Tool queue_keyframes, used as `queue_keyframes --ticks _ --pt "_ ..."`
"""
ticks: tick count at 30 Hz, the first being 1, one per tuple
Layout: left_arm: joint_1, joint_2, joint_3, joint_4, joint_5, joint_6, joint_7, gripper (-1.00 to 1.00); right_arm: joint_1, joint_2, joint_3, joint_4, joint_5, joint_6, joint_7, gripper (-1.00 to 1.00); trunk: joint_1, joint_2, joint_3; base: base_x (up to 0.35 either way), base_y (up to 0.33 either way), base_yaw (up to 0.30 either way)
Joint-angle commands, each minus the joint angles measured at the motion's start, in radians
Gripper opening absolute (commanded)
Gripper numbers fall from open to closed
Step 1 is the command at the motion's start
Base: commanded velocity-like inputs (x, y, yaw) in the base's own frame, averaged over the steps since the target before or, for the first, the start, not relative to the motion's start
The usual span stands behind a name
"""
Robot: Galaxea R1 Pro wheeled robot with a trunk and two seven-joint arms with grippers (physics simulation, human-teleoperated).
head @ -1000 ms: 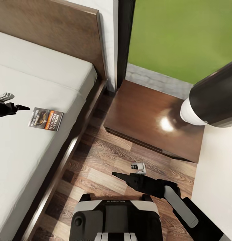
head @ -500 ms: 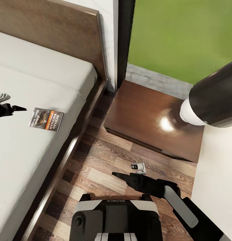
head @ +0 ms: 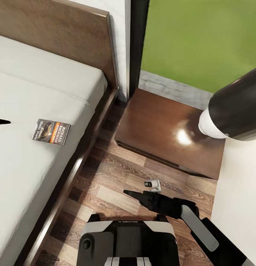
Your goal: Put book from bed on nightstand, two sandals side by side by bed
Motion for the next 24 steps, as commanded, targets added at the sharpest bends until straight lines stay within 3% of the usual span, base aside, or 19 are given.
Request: queue_keyframes --ticks 1,10,16,24 --pt "-0.001 0.010 -0.008 0.001 0.010 0.007 -0.013 1.00 -0.001 -0.001 0.001 0.000 -0.009 0.007 -0.002 1.00 0.000 0.000 0.000 0.000 0.000 0.000" --pt "-0.001 0.048 0.013 0.005 0.016 0.024 -0.051 1.00 -0.001 -0.001 -0.001 0.000 -0.009 0.006 -0.003 1.00 0.000 0.000 0.000 0.000 0.000 0.000" --pt "-0.001 0.070 0.066 0.018 0.066 0.102 -0.054 1.00 -0.001 -0.001 -0.002 0.000 -0.010 0.005 -0.002 1.00 0.000 0.000 0.000 0.000 0.000 0.000" --pt "-0.001 0.084 0.091 0.033 0.113 0.164 -0.055 1.00 -0.001 -0.006 -0.003 0.000 -0.010 0.005 -0.002 1.00 0.000 0.000 0.000 0.000 0.000 0.000"
